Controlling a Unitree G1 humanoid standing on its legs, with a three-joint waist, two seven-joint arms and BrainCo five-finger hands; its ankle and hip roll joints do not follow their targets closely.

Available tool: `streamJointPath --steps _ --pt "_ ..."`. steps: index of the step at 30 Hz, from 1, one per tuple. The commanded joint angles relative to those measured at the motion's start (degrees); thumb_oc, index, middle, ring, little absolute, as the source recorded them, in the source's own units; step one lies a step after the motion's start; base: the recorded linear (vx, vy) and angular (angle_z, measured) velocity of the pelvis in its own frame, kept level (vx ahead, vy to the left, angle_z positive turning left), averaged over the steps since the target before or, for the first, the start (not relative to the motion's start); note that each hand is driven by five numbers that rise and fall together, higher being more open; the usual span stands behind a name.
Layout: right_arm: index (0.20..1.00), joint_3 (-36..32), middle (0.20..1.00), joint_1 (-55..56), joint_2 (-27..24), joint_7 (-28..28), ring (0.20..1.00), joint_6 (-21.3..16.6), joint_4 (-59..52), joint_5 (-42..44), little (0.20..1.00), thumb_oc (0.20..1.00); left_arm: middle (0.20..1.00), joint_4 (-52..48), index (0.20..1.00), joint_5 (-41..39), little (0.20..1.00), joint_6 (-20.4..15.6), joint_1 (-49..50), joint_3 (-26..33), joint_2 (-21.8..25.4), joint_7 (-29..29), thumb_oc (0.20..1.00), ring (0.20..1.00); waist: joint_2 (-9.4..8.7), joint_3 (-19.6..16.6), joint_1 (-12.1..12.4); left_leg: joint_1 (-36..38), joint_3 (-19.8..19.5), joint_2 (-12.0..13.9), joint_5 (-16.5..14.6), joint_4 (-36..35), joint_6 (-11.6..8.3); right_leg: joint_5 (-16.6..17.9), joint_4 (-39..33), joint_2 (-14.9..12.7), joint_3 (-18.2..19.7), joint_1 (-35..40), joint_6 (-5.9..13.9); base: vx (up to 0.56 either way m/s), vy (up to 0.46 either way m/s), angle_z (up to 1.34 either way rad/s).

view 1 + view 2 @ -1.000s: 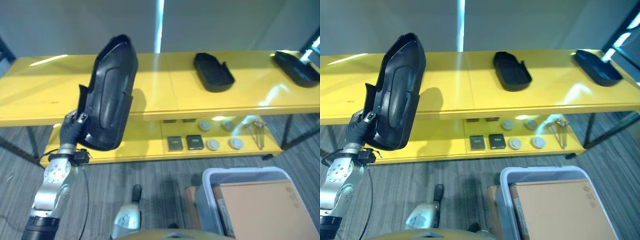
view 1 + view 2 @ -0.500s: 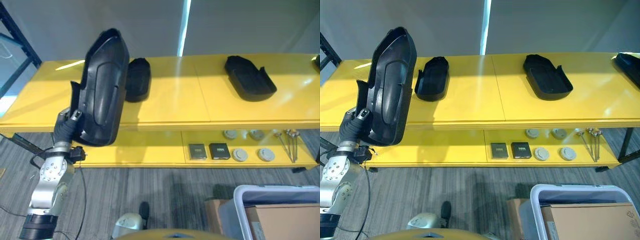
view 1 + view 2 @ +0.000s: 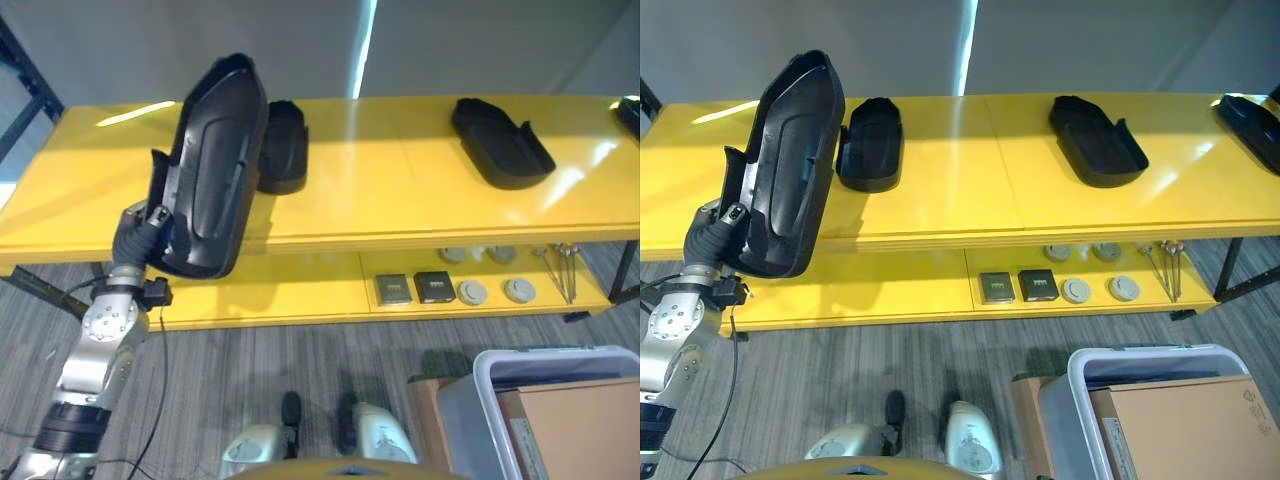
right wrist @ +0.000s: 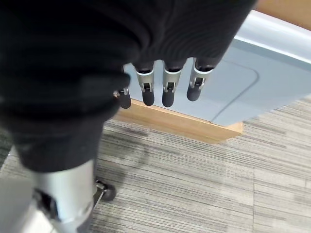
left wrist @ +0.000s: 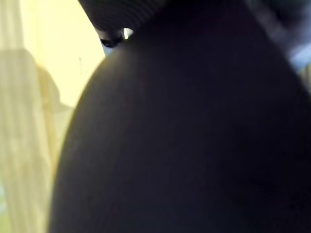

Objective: Move parts from the plastic box to the shelf.

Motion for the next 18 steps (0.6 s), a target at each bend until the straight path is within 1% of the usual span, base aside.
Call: streamJointPath --steps 1,2,3,6,8,12,13,14,15,16,17,18 --pt "1.000 3.72 1.000 -1.50 -1.49 0.11 1.000 1.20 1.30 -0.81 1.000 1.000 0.200 -6.04 0.200 1.67 0.200 -3.34 -2.27 1.15 0.04 2.26 0.200 0.200 -0.09 -2.62 1.17 2.19 -0.40 0.09 -5.89 0.50 -3.11 7.59 -9.88 1.04 -0.24 6.96 1.60 0.10 -0.116 0.41" --pt "1.000 3.87 1.000 -1.70 -1.54 0.04 1.000 1.39 1.28 -0.40 1.000 1.000 0.200 -6.22 0.200 1.78 0.200 -3.28 -2.16 0.95 -0.12 2.35 0.200 0.200 -0.23 -2.73 1.31 2.04 -0.16 0.16 -5.89 0.67 -3.22 7.75 -11.07 1.07 -0.26 7.68 1.59 0.09 -0.100 0.07" --pt "1.000 4.05 1.000 -2.35 -1.83 -0.05 1.000 2.57 0.82 0.26 1.000 1.000 0.200 -6.95 0.200 2.51 0.200 -2.60 -1.76 0.85 -0.87 2.90 0.200 0.200 -0.74 -3.46 1.88 1.49 0.57 0.22 -6.01 1.07 -3.45 8.04 -14.40 1.23 -0.06 10.13 1.17 0.08 -0.084 -0.03" --pt "1.000 4.26 1.000 -2.36 -2.18 0.02 1.000 3.45 0.25 0.30 1.000 1.000 0.200 -6.91 0.200 2.40 0.200 -2.75 -1.45 0.88 -1.25 3.16 0.200 0.200 -0.95 -3.82 1.87 1.26 0.78 0.41 -5.95 1.14 -3.64 8.28 -15.44 1.58 0.67 10.81 0.97 0.06 -0.069 0.01" --pt "1.000 3.89 1.000 -1.53 -2.31 -0.05 1.000 4.03 -0.43 -1.08 1.000 1.000 0.200 -7.20 0.200 2.07 0.200 -1.83 -1.02 1.49 -1.64 3.10 0.200 0.200 -1.31 -4.23 1.90 0.47 1.56 0.95 -6.03 2.10 -4.19 8.18 -16.47 1.76 0.69 11.84 0.89 0.08 -0.114 0.15" --pt "1.000 3.56 1.000 -0.30 -2.48 0.75 1.000 4.80 -1.36 -2.18 1.000 1.000 0.200 -7.04 0.200 2.35 0.200 -1.16 -0.21 2.20 -1.63 2.66 0.200 0.200 -1.81 -4.22 1.82 -0.34 2.19 1.18 -7.39 5.00 -4.61 7.76 -17.10 1.61 0.50 12.70 0.68 0.08 -0.092 -0.09" --pt "1.000 3.11 1.000 0.21 -2.37 0.64 1.000 5.36 -1.72 -2.55 1.000 1.000 0.200 -7.17 0.200 2.21 0.200 -0.54 0.00 2.39 -1.67 2.53 0.200 0.200 -1.91 -3.92 1.57 -1.42 3.52 1.42 -8.21 7.65 -4.94 7.56 -17.06 1.20 -0.06 12.86 0.54 0.04 -0.074 -0.15" --pt "1.000 2.76 1.000 0.55 -2.21 0.03 1.000 5.56 -1.62 -1.85 1.000 1.000 0.200 -7.00 0.200 2.08 0.200 -0.25 -0.09 2.27 -1.82 2.17 0.200 0.200 -1.99 -3.58 1.20 -2.66 5.57 2.18 -8.63 9.82 -5.32 7.46 -16.81 0.66 -0.97 12.82 0.46 0.01 -0.051 -0.11" --pt "1.000 2.67 1.000 0.62 -2.22 -0.11 1.000 5.60 -1.62 -1.60 1.000 1.000 0.200 -6.82 0.200 1.97 0.200 -0.25 -0.21 2.17 -1.83 2.04 0.200 0.200 -2.02 -3.46 1.04 -3.27 6.22 2.54 -8.69 10.64 -5.55 7.46 -16.73 0.49 -1.29 12.76 0.42 -0.05 -0.019 -0.07" --pt "1.000 2.06 1.000 0.70 -2.38 -1.18 1.000 5.51 -0.99 1.26 1.000 1.000 0.200 -5.79 0.200 1.59 0.200 -0.64 -1.05 1.39 -1.94 1.70 0.200 0.200 -1.93 -2.82 0.35 -5.55 8.15 4.77 -8.01 13.28 -6.62 7.41 -16.37 -0.28 -2.49 12.45 0.11 -0.06 0.004 0.01" --pt "1.000 1.85 1.000 0.57 -2.44 -1.24 1.000 5.32 -0.72 1.71 1.000 1.000 0.200 -5.54 0.200 1.53 0.200 -0.88 -1.30 1.16 -1.97 1.73 0.200 0.200 -1.78 -2.73 0.16 -5.99 8.20 5.41 -7.82 13.53 -6.78 7.34 -16.17 -0.42 -2.70 12.19 -0.02 -0.06 0.044 0.17" --pt "1.000 1.49 1.000 0.11 -2.65 -0.58 1.000 4.85 -0.14 1.59 1.000 1.000 0.200 -5.05 0.200 1.27 0.200 -1.75 -1.63 0.95 -1.83 1.91 0.200 0.200 -1.23 -2.57 -0.10 -5.90 7.65 7.01 -6.87 12.43 -7.25 7.06 -15.79 -0.67 -2.77 11.69 -0.25 -0.02 0.083 0.35"
